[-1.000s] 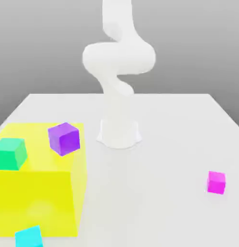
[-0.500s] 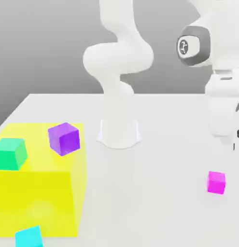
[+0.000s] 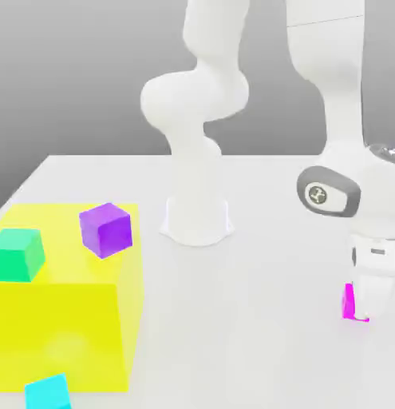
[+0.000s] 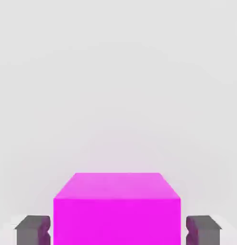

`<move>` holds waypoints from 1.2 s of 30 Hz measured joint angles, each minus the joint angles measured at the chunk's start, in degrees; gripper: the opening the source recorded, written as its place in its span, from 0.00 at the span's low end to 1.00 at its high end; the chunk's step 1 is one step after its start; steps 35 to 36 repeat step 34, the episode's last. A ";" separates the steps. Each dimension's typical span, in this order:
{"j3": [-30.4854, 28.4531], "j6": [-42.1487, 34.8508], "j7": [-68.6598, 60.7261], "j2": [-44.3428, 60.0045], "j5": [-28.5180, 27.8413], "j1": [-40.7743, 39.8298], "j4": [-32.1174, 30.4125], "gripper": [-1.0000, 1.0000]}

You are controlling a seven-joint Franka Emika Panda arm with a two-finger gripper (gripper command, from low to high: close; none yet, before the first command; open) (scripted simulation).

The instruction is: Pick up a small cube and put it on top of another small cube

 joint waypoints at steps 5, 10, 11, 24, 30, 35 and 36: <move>1.47 -2.21 -1.07 -2.76 1.35 -1.14 -0.61 0.00; 3.62 -10.67 -6.47 -12.15 7.54 -4.78 -1.29 0.00; 2.14 -13.02 -7.78 -13.43 8.11 -6.52 -0.04 0.00; -16.31 -44.51 -22.19 -26.67 9.70 -40.09 18.98 0.00; -23.37 -46.98 -26.51 -26.79 10.30 -46.92 20.73 0.00; -23.56 -45.10 -26.77 -25.94 10.51 -47.27 19.65 1.00; -23.56 -45.10 -26.77 -25.94 10.51 -47.27 19.65 1.00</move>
